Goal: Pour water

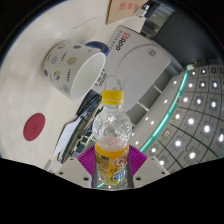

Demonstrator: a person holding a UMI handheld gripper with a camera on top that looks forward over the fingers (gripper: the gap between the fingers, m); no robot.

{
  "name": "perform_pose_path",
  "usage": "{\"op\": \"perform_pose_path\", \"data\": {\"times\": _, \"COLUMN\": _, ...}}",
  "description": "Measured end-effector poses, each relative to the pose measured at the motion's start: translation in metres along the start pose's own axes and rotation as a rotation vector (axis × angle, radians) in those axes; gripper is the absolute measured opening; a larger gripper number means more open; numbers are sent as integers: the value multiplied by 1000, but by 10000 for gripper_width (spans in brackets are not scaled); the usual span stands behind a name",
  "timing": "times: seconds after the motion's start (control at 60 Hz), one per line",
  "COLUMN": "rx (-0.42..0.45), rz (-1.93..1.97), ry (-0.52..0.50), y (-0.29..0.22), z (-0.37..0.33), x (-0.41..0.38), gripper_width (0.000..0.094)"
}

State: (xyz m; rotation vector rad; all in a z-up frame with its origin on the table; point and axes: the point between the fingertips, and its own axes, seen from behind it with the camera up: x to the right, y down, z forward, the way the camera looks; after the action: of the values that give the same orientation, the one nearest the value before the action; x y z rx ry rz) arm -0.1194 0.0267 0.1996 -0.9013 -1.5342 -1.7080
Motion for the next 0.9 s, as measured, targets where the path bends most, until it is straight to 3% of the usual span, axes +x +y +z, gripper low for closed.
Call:
{"op": "perform_pose_path", "data": {"times": 0.283, "rx": 36, "rz": 81, "ry": -44, "y": -9, "z": 0, "x": 3, "gripper_width": 410}}
{"op": "perform_pose_path", "data": {"times": 0.567, "rx": 84, "rz": 942, "ry": -184, "y": 23, "z": -32, "x": 32, "gripper_width": 410}}
{"op": "perform_pose_path", "data": {"times": 0.733, "rx": 112, "rz": 1450, "ry": -345, "y": 31, "z": -38, "x": 19, "gripper_width": 411}}
{"op": "perform_pose_path", "data": {"times": 0.9, "rx": 143, "rz": 1784, "ry": -518, "y": 7, "z": -34, "x": -29, "gripper_width": 412}}
